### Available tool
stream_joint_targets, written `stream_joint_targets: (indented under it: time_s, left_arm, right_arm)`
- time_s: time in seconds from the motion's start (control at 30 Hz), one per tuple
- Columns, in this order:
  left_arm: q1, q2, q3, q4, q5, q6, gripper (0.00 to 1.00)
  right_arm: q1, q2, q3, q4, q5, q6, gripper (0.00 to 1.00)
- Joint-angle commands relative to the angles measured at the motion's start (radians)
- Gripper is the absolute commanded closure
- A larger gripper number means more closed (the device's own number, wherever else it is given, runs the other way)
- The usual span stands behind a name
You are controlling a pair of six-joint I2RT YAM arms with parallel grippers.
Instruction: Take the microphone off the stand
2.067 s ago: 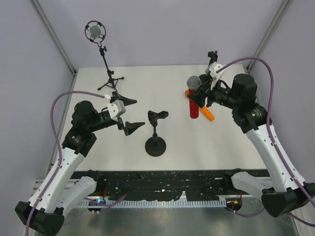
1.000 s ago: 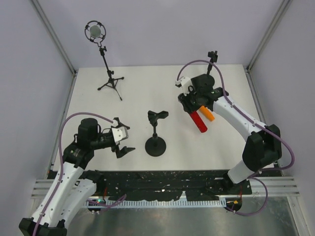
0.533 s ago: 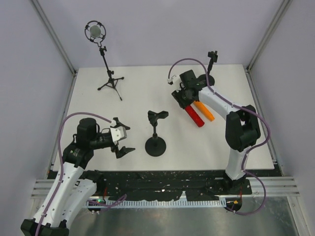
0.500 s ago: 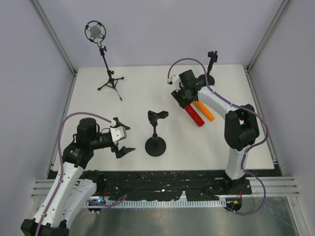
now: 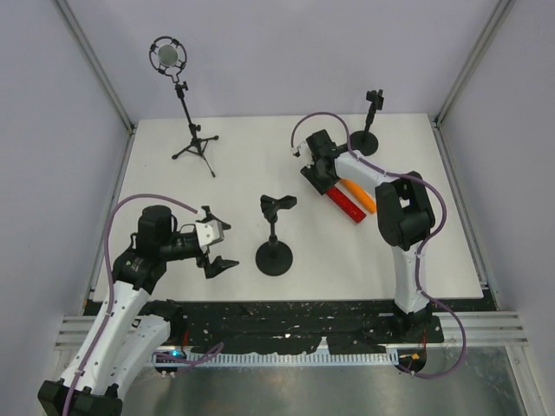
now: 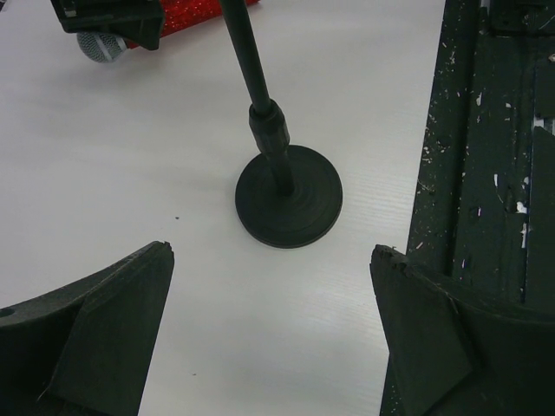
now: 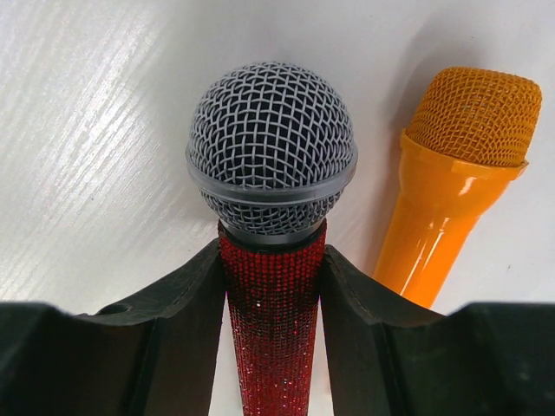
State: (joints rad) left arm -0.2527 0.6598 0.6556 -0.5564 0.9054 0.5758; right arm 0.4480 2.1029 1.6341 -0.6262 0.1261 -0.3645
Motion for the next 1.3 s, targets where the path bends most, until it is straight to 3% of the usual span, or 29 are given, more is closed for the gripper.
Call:
stream_joint_targets:
  time_s: [0.0,0.47,0.67,0.83,1.1,1.27]
  left_arm:
    - [0.006,0.004,-0.007,0.046,0.032,-0.014,0.0]
    - [0.006,0.004,-0.007,0.05,0.064,-0.025,0.0]
    - [0.006,0.003,-0.008,0.05,0.069,-0.027,0.0]
    - [0.006,0.003,-0.01,0.053,0.069,-0.028,0.0]
    - [0.007,0.0,-0.017,0.062,0.07,-0.033,0.0]
    - [0.015,-0.002,-0.017,0.065,0.078,-0.036,0.0]
  right_arm:
    - [0.003,0.012,0.049,0.006,0.041,0.016,0.72]
    - [0.003,0.009,0.093,-0.032,0.012,0.033,0.38]
    - [0.004,-0.086,0.112,-0.069,-0.057,0.041,0.32]
    - [0.003,-0.262,0.084,-0.075,-0.193,0.03,0.27]
    - [0.003,-0.564,-0.147,0.043,-0.431,-0.005,0.2]
    - [0.004,-0.757,-0.382,0.251,-0.65,-0.047,0.17]
